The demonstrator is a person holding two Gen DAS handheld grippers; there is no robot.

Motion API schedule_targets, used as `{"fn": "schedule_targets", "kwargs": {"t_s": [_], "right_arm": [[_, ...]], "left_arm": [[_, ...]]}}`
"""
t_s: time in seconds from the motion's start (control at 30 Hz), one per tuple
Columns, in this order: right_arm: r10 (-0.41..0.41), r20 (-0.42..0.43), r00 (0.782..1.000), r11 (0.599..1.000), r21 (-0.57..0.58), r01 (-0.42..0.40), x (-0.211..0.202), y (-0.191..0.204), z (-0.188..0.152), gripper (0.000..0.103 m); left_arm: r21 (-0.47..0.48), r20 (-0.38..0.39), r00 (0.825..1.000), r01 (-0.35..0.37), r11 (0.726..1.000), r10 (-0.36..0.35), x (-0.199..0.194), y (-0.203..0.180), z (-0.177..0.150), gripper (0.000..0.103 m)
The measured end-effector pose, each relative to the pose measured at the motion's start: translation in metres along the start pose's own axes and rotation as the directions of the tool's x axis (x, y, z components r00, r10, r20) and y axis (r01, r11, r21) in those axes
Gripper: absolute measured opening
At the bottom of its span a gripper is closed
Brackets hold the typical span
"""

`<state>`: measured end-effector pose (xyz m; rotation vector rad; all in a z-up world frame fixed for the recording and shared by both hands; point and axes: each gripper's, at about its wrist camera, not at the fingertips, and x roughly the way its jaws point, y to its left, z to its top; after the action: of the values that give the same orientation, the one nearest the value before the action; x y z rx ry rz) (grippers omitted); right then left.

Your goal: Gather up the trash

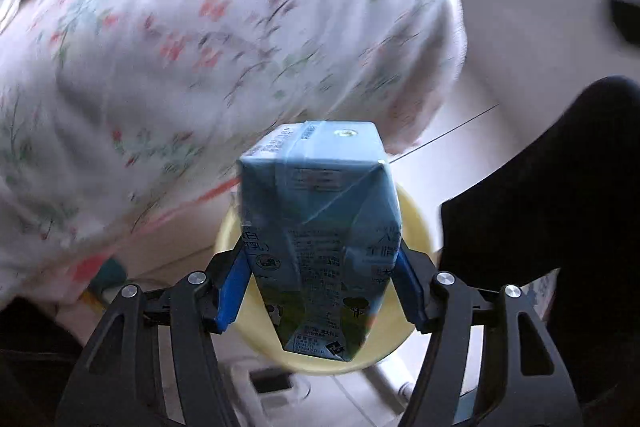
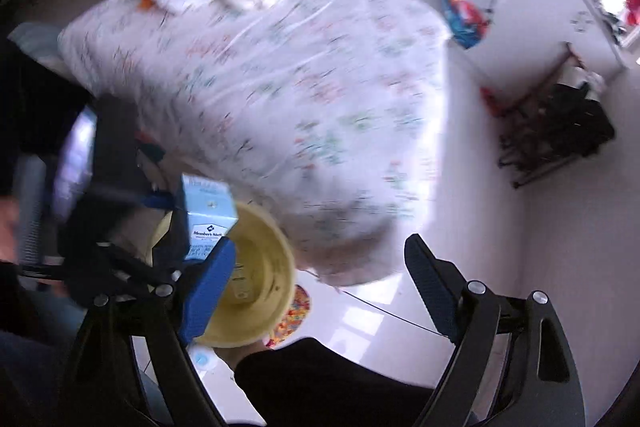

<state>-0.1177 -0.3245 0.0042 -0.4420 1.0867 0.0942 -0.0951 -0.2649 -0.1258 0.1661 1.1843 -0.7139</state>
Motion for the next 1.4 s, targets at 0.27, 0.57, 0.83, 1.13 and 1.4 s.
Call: {"fn": "schedule_targets", "kwargs": {"t_s": [0.27, 0.57, 0.83, 1.13, 1.4], "right_arm": [[0.098, 0.14, 0.985, 0.968, 0.214, -0.127, -0.023, -0.024, 0.01, 0.084], [0.149, 0.411, 0.9, 0.949, 0.195, -0.246, -0.044, 0.005, 0.047, 0.091], [0.167, 0.555, 0.815, 0.946, 0.142, -0.291, -0.025, 0.009, 0.094, 0.094], [0.163, 0.569, 0.806, 0.938, 0.163, -0.306, 0.029, -0.002, 0.154, 0.094], [0.139, 0.574, 0.807, 0.938, 0.186, -0.294, 0.057, -0.004, 0.17, 0.095]], "left_arm": [[-0.129, 0.283, 0.92, -0.245, 0.961, 0.273, -0.113, 0.058, 0.025, 0.088], [-0.469, 0.394, 0.764, -0.311, 0.827, 0.511, -0.225, 0.133, 0.02, 0.096], [-0.429, 0.448, 0.64, -0.459, 0.778, 0.625, -0.243, 0.123, 0.04, 0.096], [-0.431, 0.364, 0.685, -0.477, 0.766, 0.631, -0.225, 0.154, 0.086, 0.096], [-0.44, 0.312, 0.687, -0.508, 0.741, 0.656, -0.205, 0.176, 0.102, 0.096]]}}
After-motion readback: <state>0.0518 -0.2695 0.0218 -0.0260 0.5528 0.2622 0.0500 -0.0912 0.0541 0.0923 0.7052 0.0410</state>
